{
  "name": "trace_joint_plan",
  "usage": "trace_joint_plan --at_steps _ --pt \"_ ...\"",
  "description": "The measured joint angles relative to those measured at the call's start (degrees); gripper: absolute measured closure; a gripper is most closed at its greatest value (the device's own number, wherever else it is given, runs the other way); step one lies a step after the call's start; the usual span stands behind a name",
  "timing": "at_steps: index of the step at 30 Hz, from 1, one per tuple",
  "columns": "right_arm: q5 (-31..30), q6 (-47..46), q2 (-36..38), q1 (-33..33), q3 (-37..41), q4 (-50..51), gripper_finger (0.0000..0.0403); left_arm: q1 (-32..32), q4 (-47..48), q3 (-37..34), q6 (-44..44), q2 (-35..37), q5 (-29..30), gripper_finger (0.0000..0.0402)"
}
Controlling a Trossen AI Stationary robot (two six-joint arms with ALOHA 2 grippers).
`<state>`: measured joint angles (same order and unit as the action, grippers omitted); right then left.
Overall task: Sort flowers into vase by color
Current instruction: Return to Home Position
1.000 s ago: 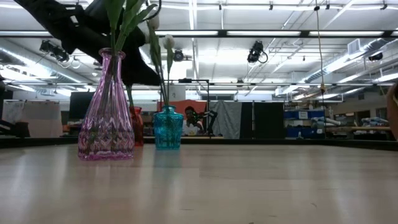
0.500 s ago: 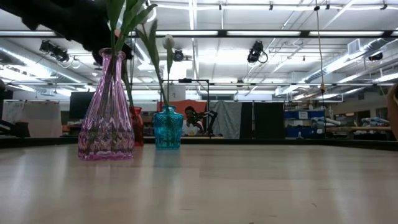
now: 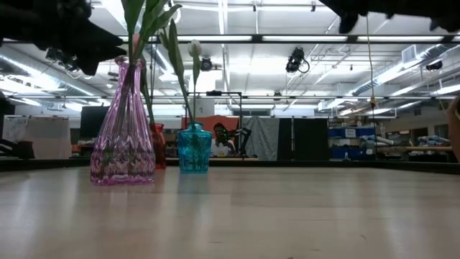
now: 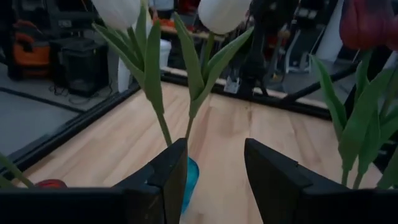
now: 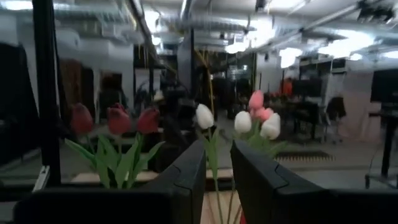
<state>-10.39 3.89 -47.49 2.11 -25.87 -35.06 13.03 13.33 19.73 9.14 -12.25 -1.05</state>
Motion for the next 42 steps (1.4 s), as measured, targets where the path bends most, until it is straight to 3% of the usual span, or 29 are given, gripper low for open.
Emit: trace_joint_plan --at_steps 5,11,18,23,32,42 --pt "-0.09 -1.45 8.92 -2.25 10.39 -6.93 0.0319 -0.08 -0.2 -2.69 0.16 6.86 1.13 0.0236" --pt "-0.44 -4.5 19.86 -6.02 18.37 -6.98 0.0347 -0.08 2.92 -3.13 -1.22 12.35 3.93 0.0236" --pt "0.57 -7.37 31.06 -8.96 22.21 0.61 0.0391 -0.08 -1.6 -5.45 0.6 12.26 3.07 0.0236" --pt "1.64 -8.24 37.02 -10.1 22.23 7.75 0.0392 -0.15 -8.46 -10.84 1.92 12.25 2.65 0.024" --pt "5.99 -8.29 40.57 -10.62 23.58 13.22 0.0391 -4.32 -20.07 -18.96 3.46 12.26 3.62 0.0266" --pt "5.48 -8.65 39.94 -10.73 25.53 13.87 0.0386 -13.02 -17.33 -19.24 -5.29 12.1 17.88 0.0295"
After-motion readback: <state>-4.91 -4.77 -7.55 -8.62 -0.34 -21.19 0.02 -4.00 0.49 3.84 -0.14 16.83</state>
